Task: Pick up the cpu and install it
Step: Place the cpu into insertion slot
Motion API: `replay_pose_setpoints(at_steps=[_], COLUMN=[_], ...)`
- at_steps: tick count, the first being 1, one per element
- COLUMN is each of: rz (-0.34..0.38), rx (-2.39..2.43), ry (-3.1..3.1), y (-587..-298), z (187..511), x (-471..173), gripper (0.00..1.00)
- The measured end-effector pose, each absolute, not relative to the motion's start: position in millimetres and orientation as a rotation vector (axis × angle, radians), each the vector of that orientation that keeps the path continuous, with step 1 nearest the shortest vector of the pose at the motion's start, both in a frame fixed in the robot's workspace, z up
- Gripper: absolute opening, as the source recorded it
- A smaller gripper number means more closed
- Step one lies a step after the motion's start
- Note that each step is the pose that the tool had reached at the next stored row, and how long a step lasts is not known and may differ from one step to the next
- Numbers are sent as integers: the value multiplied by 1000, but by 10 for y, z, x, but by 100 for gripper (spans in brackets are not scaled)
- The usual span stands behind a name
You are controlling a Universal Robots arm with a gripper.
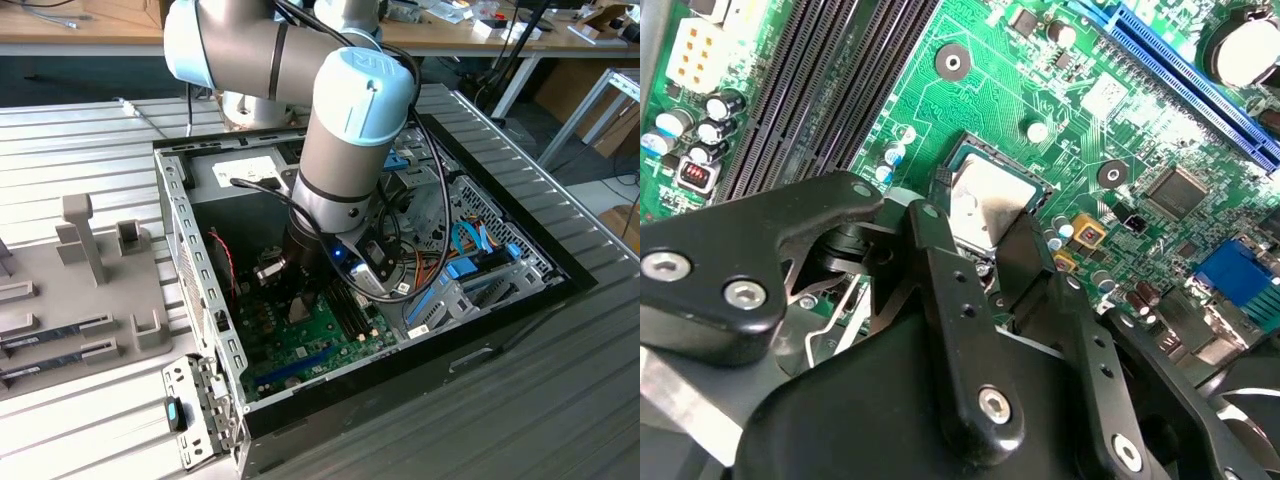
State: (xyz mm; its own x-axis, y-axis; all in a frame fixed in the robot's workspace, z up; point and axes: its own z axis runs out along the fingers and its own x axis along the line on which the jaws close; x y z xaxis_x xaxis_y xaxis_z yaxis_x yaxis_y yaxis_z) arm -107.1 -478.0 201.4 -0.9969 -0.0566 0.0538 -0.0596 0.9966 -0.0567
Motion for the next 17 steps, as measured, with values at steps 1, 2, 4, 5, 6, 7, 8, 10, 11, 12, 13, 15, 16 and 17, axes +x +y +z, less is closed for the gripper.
replay_pose_setpoints(at_steps=[1, 2, 4, 5, 6, 7, 8, 10, 11, 12, 13, 15, 16, 17], rz=[91, 90, 90, 90, 89, 89, 87, 85, 77, 76, 76, 76, 76, 76], rx=[90, 90, 90, 90, 90, 90, 90, 90, 95, 95, 95, 93, 90, 88], ry=[-3087, -3087, -3087, -3087, -3087, -3087, -3087, -3087, -3087, -3086, -3086, -3087, -3087, -3087], y=[-4774, -4765, -4753, -4748, -4744, -4731, -4712, -4774, -4795, -4799, -4799, -4799, -4799, -4799], z=[2015, 2015, 2014, 2014, 2015, 2016, 2063, 2090, 2050, 2024, 2023, 2023, 2023, 2022], x=[-1072, -1072, -1072, -1072, -1072, -1073, -1073, -1072, -1072, -1072, -1074, -1079, -1083, -1087], gripper=[44, 41, 41, 41, 41, 41, 41, 41, 41, 41, 41, 41, 41, 41])
